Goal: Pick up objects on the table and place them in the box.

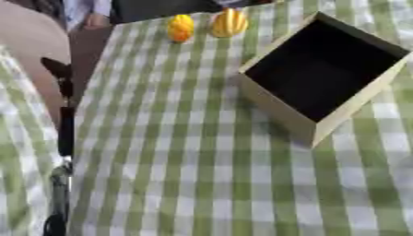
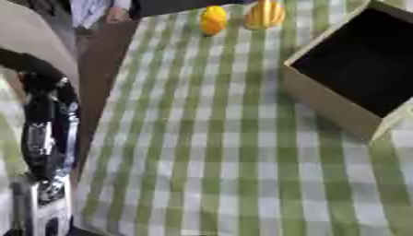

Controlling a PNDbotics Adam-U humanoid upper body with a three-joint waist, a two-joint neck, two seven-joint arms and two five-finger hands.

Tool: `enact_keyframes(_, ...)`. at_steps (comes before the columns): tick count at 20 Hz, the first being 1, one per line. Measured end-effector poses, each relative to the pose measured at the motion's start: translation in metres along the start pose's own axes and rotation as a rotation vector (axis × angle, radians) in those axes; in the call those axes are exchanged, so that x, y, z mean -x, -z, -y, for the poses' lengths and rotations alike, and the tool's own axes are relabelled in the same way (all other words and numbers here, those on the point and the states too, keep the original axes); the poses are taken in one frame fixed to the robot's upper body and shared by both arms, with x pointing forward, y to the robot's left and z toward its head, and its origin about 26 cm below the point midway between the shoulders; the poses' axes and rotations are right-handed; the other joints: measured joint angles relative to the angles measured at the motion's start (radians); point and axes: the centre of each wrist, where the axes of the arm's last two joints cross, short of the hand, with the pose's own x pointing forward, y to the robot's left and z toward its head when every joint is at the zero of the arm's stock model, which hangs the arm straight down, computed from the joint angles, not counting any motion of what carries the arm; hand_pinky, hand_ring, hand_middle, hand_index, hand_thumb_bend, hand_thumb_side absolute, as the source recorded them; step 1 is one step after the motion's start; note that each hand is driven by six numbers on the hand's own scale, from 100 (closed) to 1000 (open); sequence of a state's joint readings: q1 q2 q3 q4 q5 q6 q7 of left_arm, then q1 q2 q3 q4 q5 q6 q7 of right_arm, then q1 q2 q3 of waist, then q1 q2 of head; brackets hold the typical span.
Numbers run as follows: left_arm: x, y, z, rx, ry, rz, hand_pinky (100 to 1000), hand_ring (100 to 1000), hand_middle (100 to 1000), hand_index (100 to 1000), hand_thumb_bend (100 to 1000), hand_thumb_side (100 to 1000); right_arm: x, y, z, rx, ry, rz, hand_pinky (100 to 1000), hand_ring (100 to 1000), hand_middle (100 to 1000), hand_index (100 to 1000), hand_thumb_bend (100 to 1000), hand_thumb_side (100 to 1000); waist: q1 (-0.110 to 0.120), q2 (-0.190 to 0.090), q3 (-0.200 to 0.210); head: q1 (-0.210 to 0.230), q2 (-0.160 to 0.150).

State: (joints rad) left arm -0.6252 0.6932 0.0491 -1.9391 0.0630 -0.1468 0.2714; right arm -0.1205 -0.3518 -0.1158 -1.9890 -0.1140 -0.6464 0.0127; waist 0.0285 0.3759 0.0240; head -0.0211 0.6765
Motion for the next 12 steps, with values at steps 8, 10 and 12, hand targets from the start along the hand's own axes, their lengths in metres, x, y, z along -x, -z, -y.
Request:
enact_keyframes(8,0.042,0.052,-0.005,0.183,0.212,-0.157,764,760,785,890,100,552,0.0,-0.002,-0.001,-0.015,-0.007,-0.007,863,773,630,783,100,540,0.0,0.0,-0.025,-0.007,-0.002)
enact_keyframes(10,0.055,0.061,-0.004,0.242,0.274,-0.187,765,762,785,896,100,536,0.0,-0.002,-0.001,-0.017,-0.008,-0.007,863,773,629,783,100,540,0.0,0.003,-0.032,-0.005,-0.004)
enact_keyframes(12,0.067,0.068,-0.003,0.294,0.33,-0.213,768,768,786,902,100,495,0.0,-0.002,-0.002,-0.02,-0.006,-0.007,863,773,629,783,100,540,0.0,0.006,-0.038,0.002,-0.01)
